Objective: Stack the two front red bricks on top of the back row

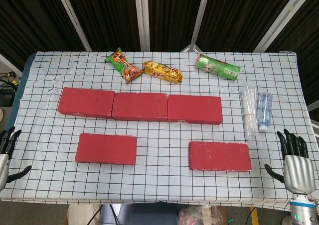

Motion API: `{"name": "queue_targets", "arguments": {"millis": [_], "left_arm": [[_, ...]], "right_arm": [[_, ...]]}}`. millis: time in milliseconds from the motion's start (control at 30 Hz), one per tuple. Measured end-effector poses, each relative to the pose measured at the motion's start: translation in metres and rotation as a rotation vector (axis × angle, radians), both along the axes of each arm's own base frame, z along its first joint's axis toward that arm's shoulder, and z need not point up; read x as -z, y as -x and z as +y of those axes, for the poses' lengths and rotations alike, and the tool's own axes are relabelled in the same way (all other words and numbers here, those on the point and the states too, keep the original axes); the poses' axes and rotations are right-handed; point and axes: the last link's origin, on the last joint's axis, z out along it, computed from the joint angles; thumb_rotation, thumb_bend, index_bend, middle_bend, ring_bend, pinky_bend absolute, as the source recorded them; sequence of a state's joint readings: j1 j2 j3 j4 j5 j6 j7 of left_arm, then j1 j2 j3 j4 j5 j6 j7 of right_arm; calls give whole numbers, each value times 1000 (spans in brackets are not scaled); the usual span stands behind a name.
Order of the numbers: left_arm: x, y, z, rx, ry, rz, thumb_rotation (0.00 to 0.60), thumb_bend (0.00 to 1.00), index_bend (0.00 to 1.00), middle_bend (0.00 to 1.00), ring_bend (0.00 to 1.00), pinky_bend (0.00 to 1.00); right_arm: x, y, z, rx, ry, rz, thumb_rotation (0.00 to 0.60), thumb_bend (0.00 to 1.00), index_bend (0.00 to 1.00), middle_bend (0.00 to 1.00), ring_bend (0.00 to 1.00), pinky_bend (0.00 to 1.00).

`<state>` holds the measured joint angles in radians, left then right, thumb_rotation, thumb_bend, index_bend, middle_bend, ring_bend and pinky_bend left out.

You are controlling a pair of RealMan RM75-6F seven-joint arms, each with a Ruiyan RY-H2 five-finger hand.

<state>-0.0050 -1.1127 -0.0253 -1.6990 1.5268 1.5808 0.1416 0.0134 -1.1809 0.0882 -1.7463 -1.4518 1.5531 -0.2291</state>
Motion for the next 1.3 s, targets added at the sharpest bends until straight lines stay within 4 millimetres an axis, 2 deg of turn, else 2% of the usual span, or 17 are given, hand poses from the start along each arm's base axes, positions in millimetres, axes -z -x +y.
{"name": "queue_targets", "arguments": {"millis": [300,533,733,1033,1300], "left_arm": [[2,-5,-3,23,6,-1,600,0,77,0,0,0],[3,-2,-2,6,15,0,600,0,76,0,0,0],[-1,-1,-2,-3,-3,-4,600,0,76,0,0,0],[1,3,4,-35,17,9,600,0,76,0,0,0],[1,3,5,-36,18,4,600,0,75,0,0,0]], "right_arm": [[5,-2,1,-5,-46,-11,600,212,30,0,0,0],[10,-6,2,4,-77,-73,600,136,14,0,0,0],[15,-12,1,46,-206,-110,600,134,0,0,0,0],[5,-32,-21,165,-372,-54,600,133,0,0,0,0],[12,-57,-46,232,-484,3,600,133,0,0,0,0]]}}
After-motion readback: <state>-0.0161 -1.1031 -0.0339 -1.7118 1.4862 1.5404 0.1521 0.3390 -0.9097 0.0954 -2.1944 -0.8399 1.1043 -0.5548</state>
